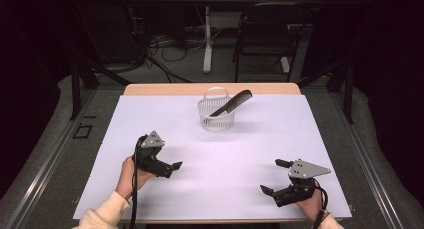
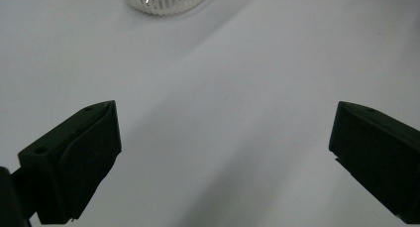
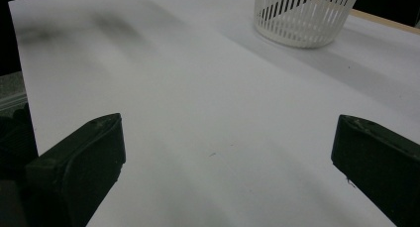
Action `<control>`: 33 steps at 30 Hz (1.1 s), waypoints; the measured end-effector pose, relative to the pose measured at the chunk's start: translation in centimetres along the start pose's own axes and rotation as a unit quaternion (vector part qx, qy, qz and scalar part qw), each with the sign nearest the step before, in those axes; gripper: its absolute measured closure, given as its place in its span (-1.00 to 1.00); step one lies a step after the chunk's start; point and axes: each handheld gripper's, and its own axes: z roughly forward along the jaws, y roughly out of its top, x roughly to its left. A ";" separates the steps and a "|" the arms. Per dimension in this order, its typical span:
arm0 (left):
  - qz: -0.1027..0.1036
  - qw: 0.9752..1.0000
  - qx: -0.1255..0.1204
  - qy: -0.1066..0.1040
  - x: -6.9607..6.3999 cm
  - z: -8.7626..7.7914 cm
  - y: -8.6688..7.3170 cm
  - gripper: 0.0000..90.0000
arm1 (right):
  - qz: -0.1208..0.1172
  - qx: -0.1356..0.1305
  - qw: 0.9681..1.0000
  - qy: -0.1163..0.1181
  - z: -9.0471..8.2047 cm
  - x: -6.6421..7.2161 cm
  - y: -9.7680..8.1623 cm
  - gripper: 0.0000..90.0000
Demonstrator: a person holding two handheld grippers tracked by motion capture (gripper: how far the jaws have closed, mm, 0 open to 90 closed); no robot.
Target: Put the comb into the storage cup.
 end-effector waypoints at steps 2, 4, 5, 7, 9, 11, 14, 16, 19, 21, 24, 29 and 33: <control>-0.002 1.000 -0.006 0.002 -0.3 -0.1 -0.4 -1.00 | -0.001 -0.001 1.000 0.001 0.0 0.0 0.0 -1.00; -0.009 1.000 -0.007 -0.001 -0.7 -0.2 -0.8 -1.00 | 0.000 0.000 1.000 0.001 0.0 0.0 0.0 -1.00; -0.009 1.000 -0.007 -0.001 -0.9 -0.2 -1.1 -1.00 | -0.001 0.001 1.000 0.002 0.1 0.0 0.0 -1.00; -0.006 1.000 -0.007 0.002 -1.2 -0.2 -1.5 -1.00 | 0.000 0.001 1.000 0.001 0.1 0.0 0.0 -1.00; -0.007 1.000 -0.005 0.003 -1.4 -0.3 -1.8 -1.00 | 0.002 0.002 1.000 0.001 0.0 0.0 0.0 -1.00; -0.007 1.000 -0.007 0.005 -1.5 -0.5 -2.1 -1.00 | 0.000 0.003 1.000 0.000 0.1 0.0 0.0 -1.00; -0.011 1.000 -0.007 0.008 -1.6 -0.7 -2.6 -1.00 | 0.001 0.002 1.000 0.002 0.1 -0.1 0.0 -1.00; -0.010 1.000 -0.005 0.012 -1.7 -0.8 -2.9 -1.00 | 0.003 0.003 1.000 0.001 0.1 -0.1 0.0 -1.00; -0.011 1.000 -0.006 0.014 -2.0 -1.1 -3.3 -1.00 | 0.003 0.004 1.000 0.002 0.2 -0.1 0.0 -1.00; -0.010 1.000 -0.006 0.015 -2.2 -1.3 -3.6 -1.00 | 0.003 0.004 1.000 0.002 0.2 0.0 0.0 -1.00; -0.009 1.000 -0.008 0.016 -2.5 -1.4 -4.1 -1.00 | 0.003 0.005 1.000 0.002 0.2 -0.1 0.0 -1.00; -0.007 1.000 -0.010 0.017 -2.7 -1.9 -4.7 -1.00 | 0.005 0.007 1.000 0.003 0.2 -0.1 0.0 -1.00; -0.008 1.000 -0.012 0.022 -2.8 -2.2 -5.2 -1.00 | 0.004 0.006 1.000 0.003 0.2 -0.1 0.0 -1.00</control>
